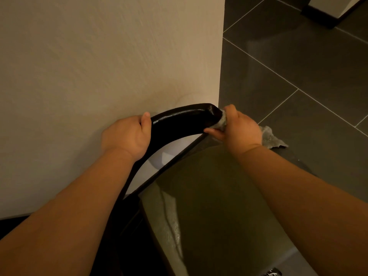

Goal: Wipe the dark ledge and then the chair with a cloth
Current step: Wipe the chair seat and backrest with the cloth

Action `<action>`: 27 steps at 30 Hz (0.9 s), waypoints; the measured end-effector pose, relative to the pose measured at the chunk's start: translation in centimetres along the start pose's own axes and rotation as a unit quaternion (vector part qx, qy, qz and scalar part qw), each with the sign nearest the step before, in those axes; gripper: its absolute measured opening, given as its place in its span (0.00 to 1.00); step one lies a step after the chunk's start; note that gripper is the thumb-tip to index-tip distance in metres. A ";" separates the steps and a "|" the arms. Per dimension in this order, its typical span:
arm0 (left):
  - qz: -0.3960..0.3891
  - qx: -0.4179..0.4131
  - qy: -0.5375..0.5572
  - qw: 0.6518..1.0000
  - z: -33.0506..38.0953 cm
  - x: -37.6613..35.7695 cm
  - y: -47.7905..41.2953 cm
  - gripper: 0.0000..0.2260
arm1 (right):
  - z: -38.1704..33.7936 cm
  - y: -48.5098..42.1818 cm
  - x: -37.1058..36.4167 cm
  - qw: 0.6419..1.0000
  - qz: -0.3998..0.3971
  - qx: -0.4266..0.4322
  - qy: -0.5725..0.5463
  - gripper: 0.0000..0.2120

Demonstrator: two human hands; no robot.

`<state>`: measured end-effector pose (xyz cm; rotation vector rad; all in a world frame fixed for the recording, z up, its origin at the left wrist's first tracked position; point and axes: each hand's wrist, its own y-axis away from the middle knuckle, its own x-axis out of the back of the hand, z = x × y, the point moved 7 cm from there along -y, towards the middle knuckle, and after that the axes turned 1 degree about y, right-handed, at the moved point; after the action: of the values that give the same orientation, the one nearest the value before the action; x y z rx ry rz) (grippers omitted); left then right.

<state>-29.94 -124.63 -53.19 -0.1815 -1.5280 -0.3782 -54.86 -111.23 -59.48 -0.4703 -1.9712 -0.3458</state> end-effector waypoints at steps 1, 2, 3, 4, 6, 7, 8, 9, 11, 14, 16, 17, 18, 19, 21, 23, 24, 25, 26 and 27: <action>0.000 0.000 -0.007 1.000 0.0 0.0 0.0 0.30 | -0.2 -0.3 0.0 1.000 -0.014 -0.001 0.003 0.35; 0.001 0.000 -0.011 1.000 0.0 0.0 0.1 0.30 | -0.7 -0.6 0.2 1.000 -0.031 0.000 0.005 0.36; 0.005 0.000 -0.012 1.000 0.1 0.0 0.1 0.30 | -1.5 -1.2 0.5 0.999 -0.046 0.008 0.004 0.37; 0.008 0.000 -0.010 1.000 0.1 0.1 0.1 0.29 | -2.4 -1.6 0.9 0.998 -0.053 0.022 -0.004 0.38; 0.012 0.002 -0.004 1.000 -0.1 0.1 -0.1 0.29 | -3.9 -2.3 1.5 0.997 -0.046 0.050 -0.039 0.39; 0.013 0.000 -0.002 1.000 -0.1 0.1 -0.1 0.28 | -4.0 -2.1 1.7 0.996 -0.040 0.056 -0.053 0.38; 0.016 -0.001 -0.003 1.000 0.0 0.0 -0.1 0.27 | -3.5 -1.8 1.6 0.996 -0.040 0.054 -0.055 0.38; 0.018 -0.002 -0.006 1.000 0.0 -0.1 -0.1 0.26 | -2.7 -1.4 1.3 0.997 -0.050 0.044 -0.044 0.37; 0.013 0.005 -0.006 1.000 0.0 0.0 0.0 0.25 | -0.3 -0.5 0.5 0.996 -0.088 0.014 0.011 0.33; -0.011 0.014 0.014 1.000 0.3 0.0 0.0 0.25 | 2.0 0.3 0.3 0.990 -0.125 0.008 0.063 0.29; -0.030 -0.017 0.039 0.999 2.1 0.6 -0.2 0.24 | 2.4 0.6 0.1 0.986 -0.149 0.031 0.061 0.28; -0.037 -0.048 0.052 0.997 3.7 1.0 -0.5 0.24 | 2.3 0.5 0.0 0.986 -0.154 0.035 0.059 0.26; -0.044 -0.087 0.064 0.993 5.7 1.4 -1.0 0.23 | 2.2 0.2 0.0 0.986 -0.153 0.031 0.054 0.23; -0.054 -0.128 0.075 0.988 8.1 1.6 -1.6 0.24 | 2.0 -0.1 0.1 0.987 -0.151 0.023 0.046 0.22; -0.076 -0.182 0.075 0.978 12.8 1.3 -2.8 0.27 | 1.1 -1.0 0.1 0.988 -0.148 0.022 0.025 0.23; -0.074 -0.199 0.025 0.977 15.8 0.2 -3.6 0.30 | 0.3 -1.5 -0.1 0.989 -0.139 0.039 0.011 0.24; -0.057 -0.198 -0.008 0.979 16.4 -0.4 -3.8 0.30 | 0.3 -1.6 -0.1 0.990 -0.134 0.038 0.007 0.24; -0.039 -0.196 -0.032 0.979 16.6 -0.7 -3.9 0.30 | 0.8 -1.6 -0.1 0.991 -0.131 0.028 0.010 0.25; -0.027 -0.198 -0.039 0.979 16.5 -1.0 -3.8 0.29 | 1.6 -1.3 -0.2 0.991 -0.131 0.012 0.023 0.25; -0.024 -0.200 -0.035 0.979 16.3 -1.0 -3.7 0.28 | 2.7 -1.0 -0.3 0.990 -0.131 -0.009 0.044 0.24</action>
<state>-46.46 -122.29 -53.90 -0.4780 -1.5151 -0.7233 -57.33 -110.95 -60.98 -0.2022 -1.9475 -0.5411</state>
